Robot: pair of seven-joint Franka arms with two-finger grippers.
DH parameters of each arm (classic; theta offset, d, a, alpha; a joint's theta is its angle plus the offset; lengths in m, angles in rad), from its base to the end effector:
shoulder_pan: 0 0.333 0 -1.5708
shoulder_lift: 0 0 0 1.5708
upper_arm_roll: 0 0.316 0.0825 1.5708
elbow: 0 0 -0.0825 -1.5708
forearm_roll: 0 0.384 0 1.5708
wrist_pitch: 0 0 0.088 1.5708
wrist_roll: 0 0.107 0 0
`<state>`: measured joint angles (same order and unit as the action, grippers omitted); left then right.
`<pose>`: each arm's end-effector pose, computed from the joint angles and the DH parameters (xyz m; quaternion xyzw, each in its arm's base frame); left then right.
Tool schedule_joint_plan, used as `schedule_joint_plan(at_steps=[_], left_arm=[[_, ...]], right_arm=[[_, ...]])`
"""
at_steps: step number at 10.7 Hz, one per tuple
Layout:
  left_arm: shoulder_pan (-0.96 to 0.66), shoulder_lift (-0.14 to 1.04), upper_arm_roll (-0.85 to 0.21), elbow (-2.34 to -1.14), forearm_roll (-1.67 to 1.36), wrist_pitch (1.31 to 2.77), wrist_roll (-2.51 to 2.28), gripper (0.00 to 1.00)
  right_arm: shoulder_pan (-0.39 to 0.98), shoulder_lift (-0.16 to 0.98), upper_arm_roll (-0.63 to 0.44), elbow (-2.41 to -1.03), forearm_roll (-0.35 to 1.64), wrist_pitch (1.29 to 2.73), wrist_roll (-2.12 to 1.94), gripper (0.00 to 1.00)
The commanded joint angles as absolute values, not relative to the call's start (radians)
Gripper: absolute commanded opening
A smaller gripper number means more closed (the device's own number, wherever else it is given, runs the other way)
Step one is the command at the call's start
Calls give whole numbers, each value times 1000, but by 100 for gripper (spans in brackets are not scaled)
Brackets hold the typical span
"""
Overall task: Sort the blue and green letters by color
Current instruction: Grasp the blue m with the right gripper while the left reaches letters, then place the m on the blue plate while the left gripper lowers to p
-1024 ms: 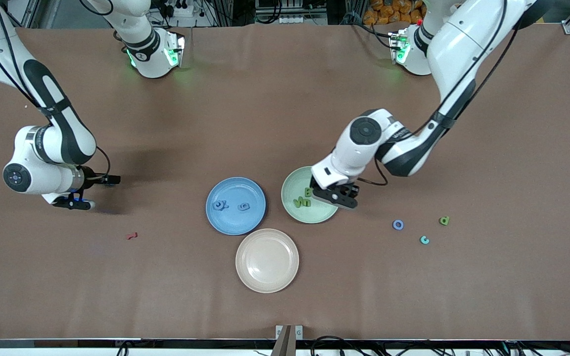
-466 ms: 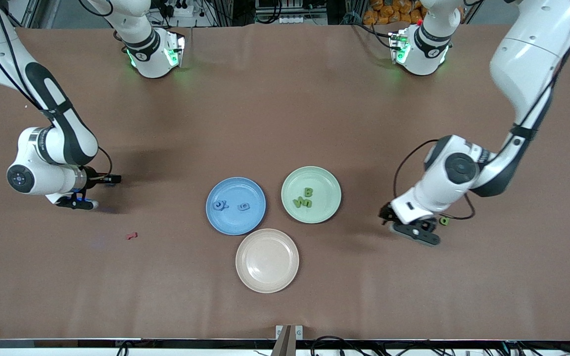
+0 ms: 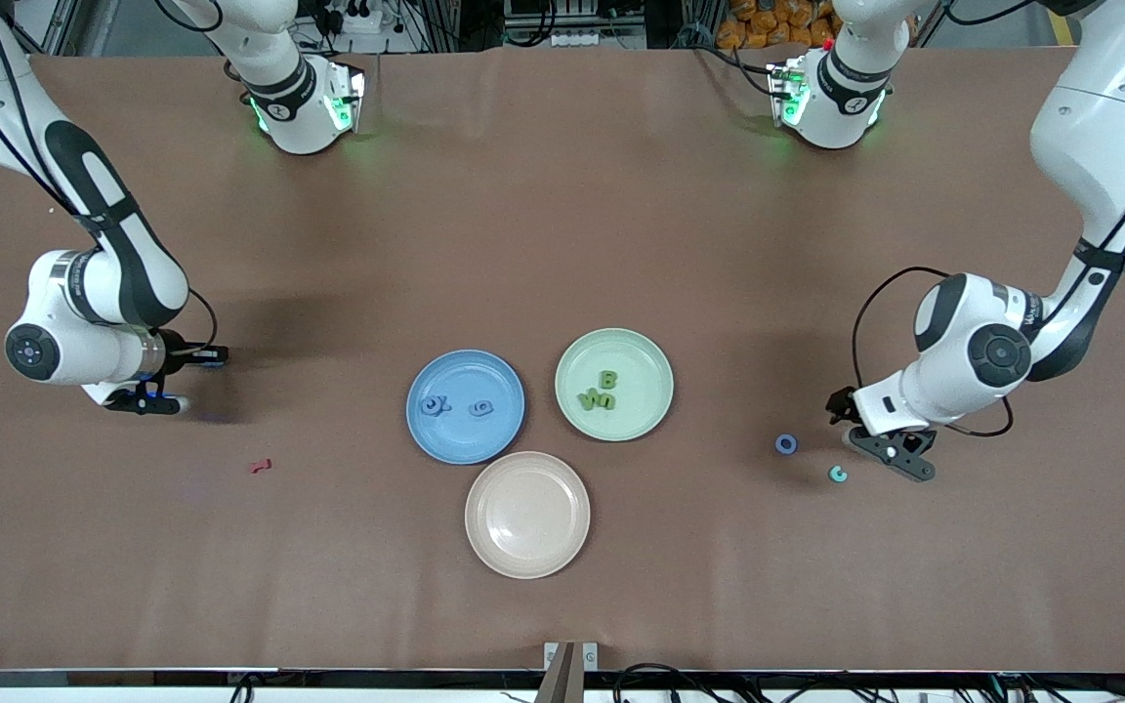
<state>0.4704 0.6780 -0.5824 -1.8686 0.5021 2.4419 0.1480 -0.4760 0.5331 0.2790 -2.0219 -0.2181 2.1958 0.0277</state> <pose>0.6366 -0.0494 0.2025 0.9641 -0.2639 0.0255 0.0122 0.5496 -0.1151 0.1686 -0.9858 0.0396 0.1632 0.0096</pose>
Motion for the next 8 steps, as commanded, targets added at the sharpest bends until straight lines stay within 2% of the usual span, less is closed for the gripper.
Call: schedule_joint_plan(at_steps=[1, 2, 3, 5, 8], left_arm=[[523, 653, -597, -1905, 505, 2430, 225, 100], [525, 657, -595, -1902, 505, 2430, 232, 100], [525, 661, -595, -1898, 503, 2430, 224, 95], [525, 679, -595, -1881, 500, 2430, 215, 90], [519, 696, -566, -1875, 500, 2430, 215, 84]], right_arm=[[-450, 535, 313, -1945, -229, 2180, 24, 0], [-415, 535, 313, -1906, -222, 2151, 28, 0], [-366, 537, 314, -1854, -201, 2111, 38, 0], [-260, 545, 311, -1784, -76, 2102, 66, 0], [-117, 581, 313, -1715, -14, 2102, 257, 0]])
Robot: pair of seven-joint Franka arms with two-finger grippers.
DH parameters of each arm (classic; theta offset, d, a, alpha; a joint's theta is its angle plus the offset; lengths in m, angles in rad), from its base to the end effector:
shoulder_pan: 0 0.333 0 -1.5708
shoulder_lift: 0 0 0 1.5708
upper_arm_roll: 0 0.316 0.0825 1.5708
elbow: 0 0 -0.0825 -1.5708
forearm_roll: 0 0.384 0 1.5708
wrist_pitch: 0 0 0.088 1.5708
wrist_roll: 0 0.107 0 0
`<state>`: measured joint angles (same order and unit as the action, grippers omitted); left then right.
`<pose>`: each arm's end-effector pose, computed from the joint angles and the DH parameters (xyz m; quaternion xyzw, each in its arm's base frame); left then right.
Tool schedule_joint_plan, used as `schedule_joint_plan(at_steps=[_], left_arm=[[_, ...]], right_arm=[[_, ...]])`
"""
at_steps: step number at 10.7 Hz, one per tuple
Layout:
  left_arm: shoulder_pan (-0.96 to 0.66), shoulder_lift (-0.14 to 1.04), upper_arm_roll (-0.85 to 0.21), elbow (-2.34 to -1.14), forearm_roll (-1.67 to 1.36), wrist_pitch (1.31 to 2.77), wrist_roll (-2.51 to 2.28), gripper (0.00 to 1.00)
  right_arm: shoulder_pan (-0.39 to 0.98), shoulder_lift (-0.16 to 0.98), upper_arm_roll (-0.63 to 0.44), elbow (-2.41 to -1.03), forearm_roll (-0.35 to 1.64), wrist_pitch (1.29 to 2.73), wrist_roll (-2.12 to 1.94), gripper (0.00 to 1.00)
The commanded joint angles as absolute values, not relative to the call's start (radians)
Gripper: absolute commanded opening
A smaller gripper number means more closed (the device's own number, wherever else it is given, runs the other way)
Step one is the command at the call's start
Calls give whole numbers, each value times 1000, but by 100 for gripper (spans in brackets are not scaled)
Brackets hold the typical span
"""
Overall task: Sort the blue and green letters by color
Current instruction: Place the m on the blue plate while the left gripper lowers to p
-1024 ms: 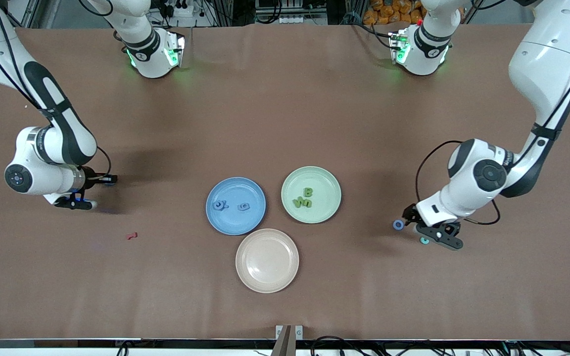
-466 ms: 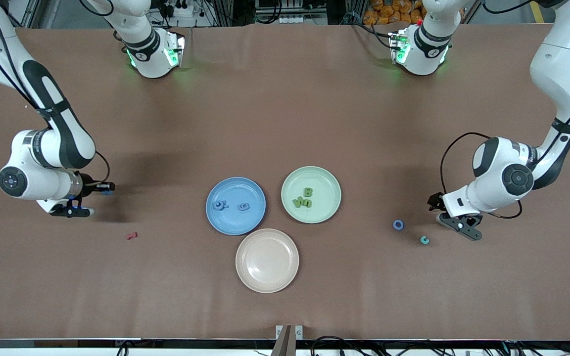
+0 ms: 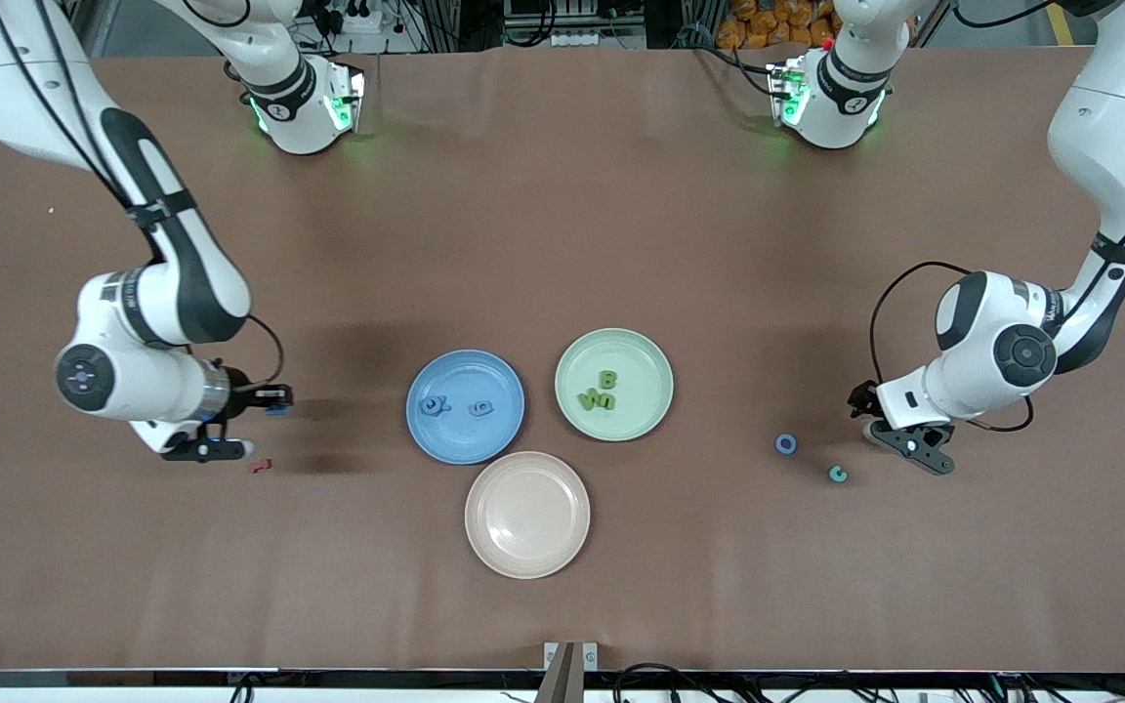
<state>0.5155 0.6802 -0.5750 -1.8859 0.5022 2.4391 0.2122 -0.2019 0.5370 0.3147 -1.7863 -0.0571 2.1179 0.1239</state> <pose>0.6313 -0.0191 0.1932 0.9618 -0.2732 0.0146 0.0123 0.6332 0.0553 0.2519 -0.9944 0.0021 0.0950 0.0472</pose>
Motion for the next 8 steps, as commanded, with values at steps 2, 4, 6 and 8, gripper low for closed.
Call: schedule_joint_plan(at_steps=[2, 4, 6, 8], left_arm=[[512, 699, -565, -1875, 503, 2430, 213, 78], [506, 699, -560, -1873, 503, 2430, 213, 76], [500, 709, -555, -1864, 506, 2430, 215, 76], [497, 712, -551, -1859, 509, 2430, 216, 72]], right_arm=[[-13, 607, 311, -1668, 84, 2102, 416, 0], [82, 643, 311, -1614, 159, 2108, 611, 0], [219, 690, 304, -1536, 173, 2134, 815, 0], [218, 698, 302, -1535, 166, 2141, 822, 96]])
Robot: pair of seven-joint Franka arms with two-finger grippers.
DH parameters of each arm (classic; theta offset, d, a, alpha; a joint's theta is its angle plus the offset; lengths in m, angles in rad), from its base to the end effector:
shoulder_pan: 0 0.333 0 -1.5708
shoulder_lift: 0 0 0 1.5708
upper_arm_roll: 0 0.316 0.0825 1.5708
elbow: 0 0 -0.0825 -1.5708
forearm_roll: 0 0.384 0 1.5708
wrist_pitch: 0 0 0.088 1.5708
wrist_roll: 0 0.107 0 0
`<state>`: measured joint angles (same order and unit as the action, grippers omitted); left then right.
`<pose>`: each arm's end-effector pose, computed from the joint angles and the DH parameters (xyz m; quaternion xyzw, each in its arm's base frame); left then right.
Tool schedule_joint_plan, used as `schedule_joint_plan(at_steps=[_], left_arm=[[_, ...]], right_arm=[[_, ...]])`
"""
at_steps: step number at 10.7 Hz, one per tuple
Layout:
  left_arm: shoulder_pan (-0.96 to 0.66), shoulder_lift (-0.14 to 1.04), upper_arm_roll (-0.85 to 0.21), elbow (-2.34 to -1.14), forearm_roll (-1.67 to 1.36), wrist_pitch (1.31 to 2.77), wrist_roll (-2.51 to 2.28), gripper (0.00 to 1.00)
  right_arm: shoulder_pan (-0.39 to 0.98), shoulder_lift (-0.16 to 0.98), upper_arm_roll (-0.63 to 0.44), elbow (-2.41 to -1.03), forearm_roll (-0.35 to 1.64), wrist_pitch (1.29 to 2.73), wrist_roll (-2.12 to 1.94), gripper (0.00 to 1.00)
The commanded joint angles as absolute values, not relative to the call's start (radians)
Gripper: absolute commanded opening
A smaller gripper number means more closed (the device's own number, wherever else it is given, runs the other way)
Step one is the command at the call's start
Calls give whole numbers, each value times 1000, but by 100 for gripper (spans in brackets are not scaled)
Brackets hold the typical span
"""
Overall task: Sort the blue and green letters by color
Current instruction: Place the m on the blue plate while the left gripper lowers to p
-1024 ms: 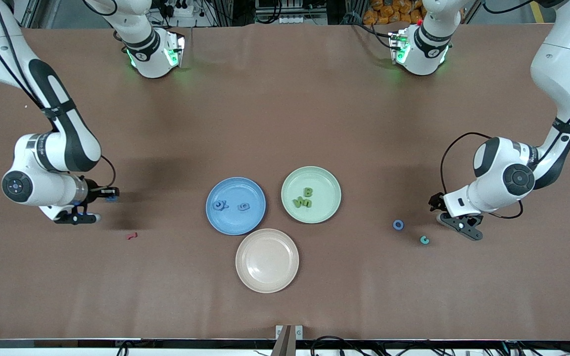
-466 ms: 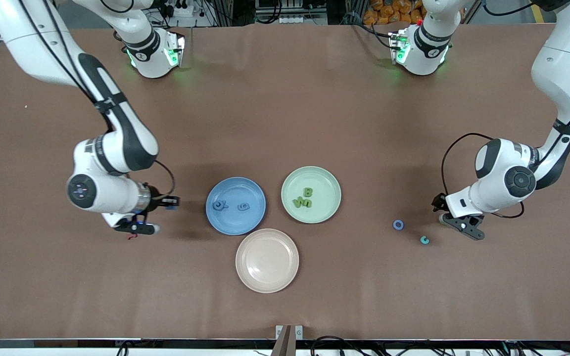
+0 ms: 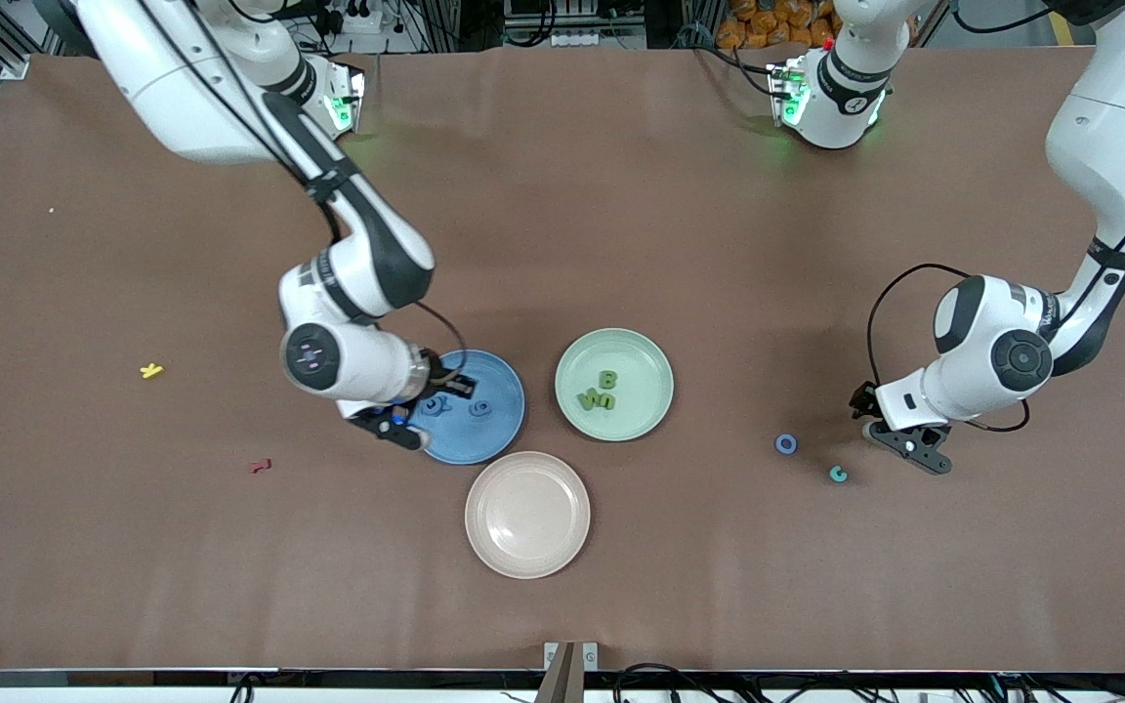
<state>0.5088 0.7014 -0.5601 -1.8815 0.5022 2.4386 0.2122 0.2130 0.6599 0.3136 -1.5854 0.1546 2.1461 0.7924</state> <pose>0.6296 -0.0157 0.1802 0.9627 -0.2700 0.0056 0.0158 0.6076 0.3268 0.2610 -0.9659 0.2013 0.1261 0.1031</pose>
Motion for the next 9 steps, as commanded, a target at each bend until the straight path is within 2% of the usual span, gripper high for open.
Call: schedule_joint_plan(at_steps=[1, 4, 7, 9], left_arm=[[492, 713, -551, -1859, 509, 2430, 216, 72], [488, 725, -542, -1841, 517, 2430, 219, 68], [466, 726, -515, -1833, 517, 2430, 221, 34], [466, 726, -515, -1832, 518, 2430, 225, 0]], right_arm=[[215, 698, 302, -1537, 164, 2141, 821, 100], [209, 701, 299, -1537, 153, 2140, 809, 100], [146, 689, 301, -1536, 107, 2103, 701, 100], [130, 686, 298, -1542, 92, 2066, 626, 100]])
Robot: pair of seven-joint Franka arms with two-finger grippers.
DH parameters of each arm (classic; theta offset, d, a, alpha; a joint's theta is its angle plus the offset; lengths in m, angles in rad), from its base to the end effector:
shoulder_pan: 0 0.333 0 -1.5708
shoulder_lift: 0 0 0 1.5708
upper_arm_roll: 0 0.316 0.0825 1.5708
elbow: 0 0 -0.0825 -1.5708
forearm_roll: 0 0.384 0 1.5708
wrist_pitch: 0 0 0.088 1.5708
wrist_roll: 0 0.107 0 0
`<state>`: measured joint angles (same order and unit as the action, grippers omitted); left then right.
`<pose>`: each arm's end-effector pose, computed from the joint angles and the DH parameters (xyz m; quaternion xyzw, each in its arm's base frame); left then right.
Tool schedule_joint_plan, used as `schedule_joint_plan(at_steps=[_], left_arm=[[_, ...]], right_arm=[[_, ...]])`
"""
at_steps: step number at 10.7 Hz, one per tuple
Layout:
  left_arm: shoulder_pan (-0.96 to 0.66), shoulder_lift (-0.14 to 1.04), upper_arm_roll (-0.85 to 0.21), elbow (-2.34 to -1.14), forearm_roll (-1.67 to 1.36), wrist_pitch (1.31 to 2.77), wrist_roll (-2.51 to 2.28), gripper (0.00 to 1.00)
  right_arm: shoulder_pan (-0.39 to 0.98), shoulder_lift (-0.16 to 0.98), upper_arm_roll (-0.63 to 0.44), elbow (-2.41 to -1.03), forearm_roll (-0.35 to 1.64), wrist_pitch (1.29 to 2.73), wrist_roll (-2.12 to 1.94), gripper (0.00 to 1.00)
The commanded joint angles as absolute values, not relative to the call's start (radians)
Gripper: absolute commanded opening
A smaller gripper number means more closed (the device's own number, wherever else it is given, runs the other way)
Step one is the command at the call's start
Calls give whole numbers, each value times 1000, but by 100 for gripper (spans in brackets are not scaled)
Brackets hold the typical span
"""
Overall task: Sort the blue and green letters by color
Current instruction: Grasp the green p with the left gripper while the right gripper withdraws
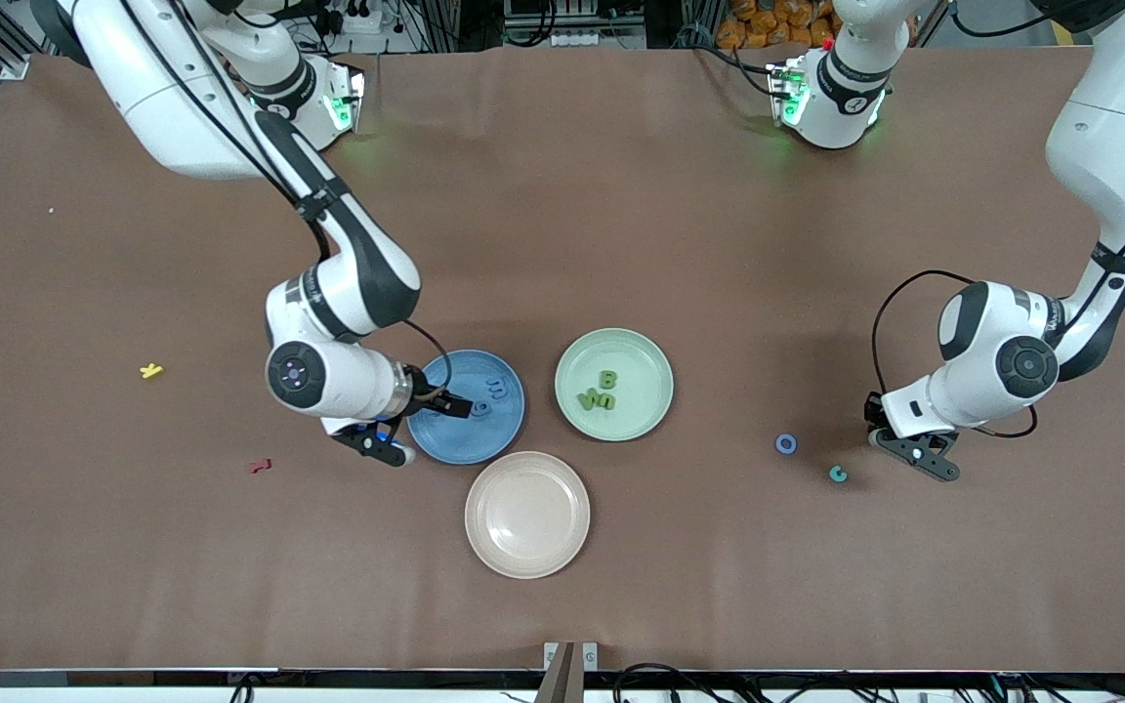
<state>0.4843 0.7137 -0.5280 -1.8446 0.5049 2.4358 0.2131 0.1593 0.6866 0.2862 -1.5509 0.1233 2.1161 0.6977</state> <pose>0.6394 -0.0082 0.1798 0.9640 -0.2656 0.0090 0.0058 0.6355 0.2781 0.2523 -0.9713 0.1844 0.1180 0.0929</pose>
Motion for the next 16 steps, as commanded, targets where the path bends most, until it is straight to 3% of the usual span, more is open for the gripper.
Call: schedule_joint_plan(at_steps=[1, 5, 7, 10, 16], left_arm=[[463, 724, -515, -1832, 517, 2428, 225, 0], [427, 666, -525, -1818, 517, 2393, 226, 0], [364, 650, -547, -1757, 496, 2330, 216, 0], [273, 658, -571, -1687, 338, 2281, 180, 0], [-50, 699, -563, -1589, 249, 2281, -362, 0]], right_arm=[[120, 684, 298, -1536, 42, 2034, 620, 100], [141, 629, 301, -1529, -74, 1996, 554, 100], [130, 592, 298, -1525, -100, 1954, 487, 100], [117, 491, 169, -1526, -95, 1893, 223, 100], [-20, 304, 125, -1638, -55, 1786, -70, 100]])
